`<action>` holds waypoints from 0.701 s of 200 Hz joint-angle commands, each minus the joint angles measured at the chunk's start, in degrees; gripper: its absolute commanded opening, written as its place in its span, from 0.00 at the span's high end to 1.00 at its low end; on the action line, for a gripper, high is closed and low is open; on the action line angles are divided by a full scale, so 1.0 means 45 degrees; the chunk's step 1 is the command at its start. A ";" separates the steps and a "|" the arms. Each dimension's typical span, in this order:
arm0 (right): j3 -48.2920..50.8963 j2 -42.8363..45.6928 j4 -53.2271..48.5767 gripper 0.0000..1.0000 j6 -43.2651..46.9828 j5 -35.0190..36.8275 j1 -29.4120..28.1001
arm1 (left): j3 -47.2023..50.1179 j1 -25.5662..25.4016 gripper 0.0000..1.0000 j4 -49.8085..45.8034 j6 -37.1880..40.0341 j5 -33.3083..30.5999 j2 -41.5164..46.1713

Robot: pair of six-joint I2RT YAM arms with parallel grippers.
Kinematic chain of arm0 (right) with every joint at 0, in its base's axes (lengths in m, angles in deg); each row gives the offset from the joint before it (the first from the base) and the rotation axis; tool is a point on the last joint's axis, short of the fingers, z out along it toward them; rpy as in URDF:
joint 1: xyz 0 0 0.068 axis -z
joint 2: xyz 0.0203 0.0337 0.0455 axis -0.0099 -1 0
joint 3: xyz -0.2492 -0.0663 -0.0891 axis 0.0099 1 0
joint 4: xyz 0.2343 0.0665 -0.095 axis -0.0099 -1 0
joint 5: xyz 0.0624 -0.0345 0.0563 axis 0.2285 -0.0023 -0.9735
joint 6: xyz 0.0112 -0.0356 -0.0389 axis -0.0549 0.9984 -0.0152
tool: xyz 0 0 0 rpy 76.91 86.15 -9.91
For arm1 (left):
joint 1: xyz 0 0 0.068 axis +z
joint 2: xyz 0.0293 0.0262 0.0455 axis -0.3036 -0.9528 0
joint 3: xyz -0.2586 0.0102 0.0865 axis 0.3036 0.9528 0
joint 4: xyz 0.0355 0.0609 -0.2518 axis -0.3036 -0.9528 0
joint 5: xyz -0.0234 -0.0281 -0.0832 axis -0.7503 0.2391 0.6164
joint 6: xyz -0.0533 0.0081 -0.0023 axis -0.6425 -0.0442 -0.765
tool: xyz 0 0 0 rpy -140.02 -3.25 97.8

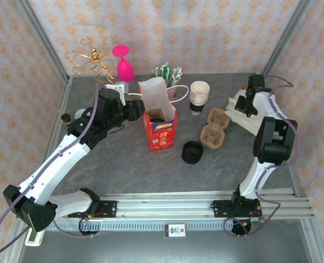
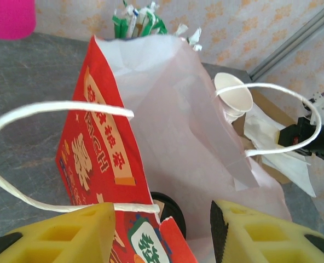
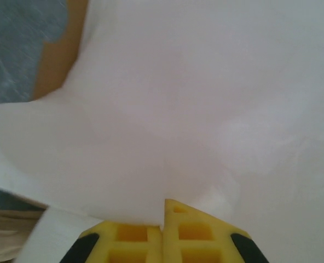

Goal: Pack the takeout coffee

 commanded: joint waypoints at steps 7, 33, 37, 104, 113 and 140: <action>-0.0464 0.2131 0.0677 1.00 -0.0862 -0.0841 -0.0028 | -0.0843 -0.0099 0.48 -0.0527 0.0652 -0.1321 0.0341; -0.0178 0.3568 0.1131 1.00 -0.1606 -0.2668 -0.0038 | -0.1280 -0.0119 0.43 -0.0586 0.1113 -0.1268 0.0421; -0.0150 0.3766 0.1174 1.00 -0.1694 -0.2915 -0.0029 | -0.1361 -0.0142 0.43 -0.0604 0.1150 -0.1253 0.0422; -0.0790 0.6512 0.2483 1.00 -0.4038 -0.7597 -0.0120 | -0.2887 -0.1461 0.30 -0.0044 0.2195 -0.0872 -0.0353; -0.1159 0.6650 0.2597 1.00 -0.4258 -0.8174 -0.0224 | -0.3186 -0.1895 0.29 0.0059 0.2712 -0.0858 -0.0592; -0.2367 0.6802 0.2494 1.00 -0.4616 -1.0527 -0.0246 | -0.3090 -0.2690 0.22 0.1578 0.4701 -0.0242 -0.0854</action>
